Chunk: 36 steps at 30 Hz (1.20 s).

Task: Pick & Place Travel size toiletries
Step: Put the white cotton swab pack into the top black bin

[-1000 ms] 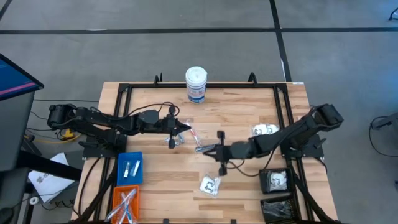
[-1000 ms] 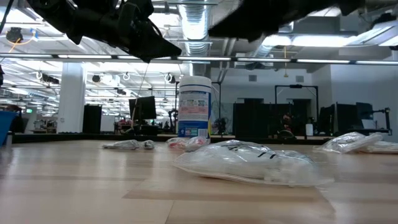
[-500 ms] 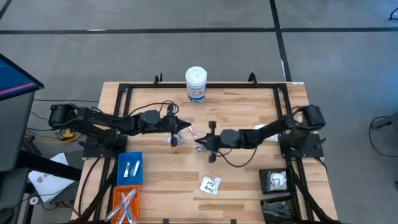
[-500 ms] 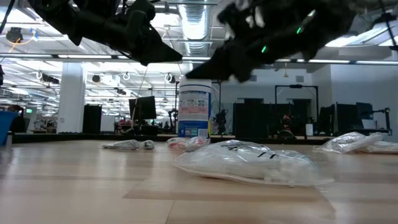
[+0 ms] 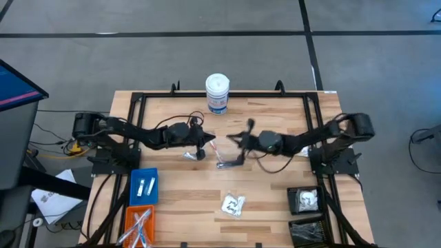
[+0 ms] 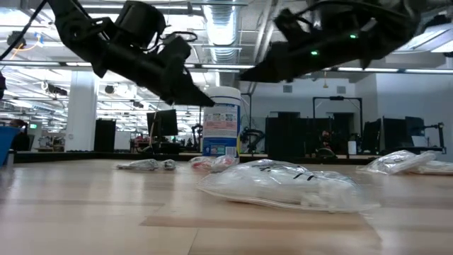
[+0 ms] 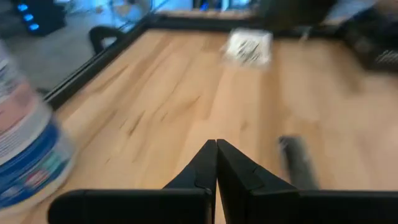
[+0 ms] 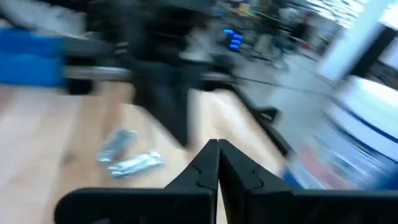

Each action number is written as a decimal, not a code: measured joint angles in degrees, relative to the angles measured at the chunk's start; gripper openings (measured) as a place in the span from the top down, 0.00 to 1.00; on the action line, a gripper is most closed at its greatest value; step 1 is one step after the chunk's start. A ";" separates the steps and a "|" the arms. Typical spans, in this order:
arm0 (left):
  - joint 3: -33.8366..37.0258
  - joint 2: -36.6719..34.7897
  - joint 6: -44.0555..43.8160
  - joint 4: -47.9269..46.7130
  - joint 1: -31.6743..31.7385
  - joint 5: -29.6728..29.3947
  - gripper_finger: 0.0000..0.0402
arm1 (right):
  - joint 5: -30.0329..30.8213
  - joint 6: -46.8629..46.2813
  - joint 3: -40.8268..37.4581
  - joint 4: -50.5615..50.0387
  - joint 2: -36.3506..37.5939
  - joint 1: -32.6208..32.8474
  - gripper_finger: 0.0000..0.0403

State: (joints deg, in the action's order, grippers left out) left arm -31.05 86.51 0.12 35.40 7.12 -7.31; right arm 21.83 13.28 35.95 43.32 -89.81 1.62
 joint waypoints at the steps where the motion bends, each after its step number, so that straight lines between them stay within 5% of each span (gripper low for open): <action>1: -0.01 0.35 -0.33 1.76 -0.19 1.46 1.00 | 1.02 -1.98 -1.90 0.05 2.33 -0.99 1.00; 11: -0.04 0.82 -0.43 4.67 -1.14 4.32 1.00 | 2.42 -22.52 -17.83 -6.39 26.51 -10.32 1.00; 22: -0.04 0.82 1.10 7.76 -0.66 4.22 1.00 | -0.15 -15.87 -15.37 -9.05 26.43 -9.27 1.00; 28: -0.04 0.82 7.01 9.06 -0.10 4.19 1.00 | -4.54 -19.63 -9.66 -25.98 26.54 -12.90 1.00; 36: -0.04 0.80 10.27 12.59 4.40 4.42 1.00 | -8.38 -41.71 -0.26 -70.96 29.32 -15.68 1.00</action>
State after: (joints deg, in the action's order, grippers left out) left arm -31.09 87.31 10.39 47.99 11.52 -2.89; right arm 13.45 -28.43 35.69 -27.64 -60.49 -14.06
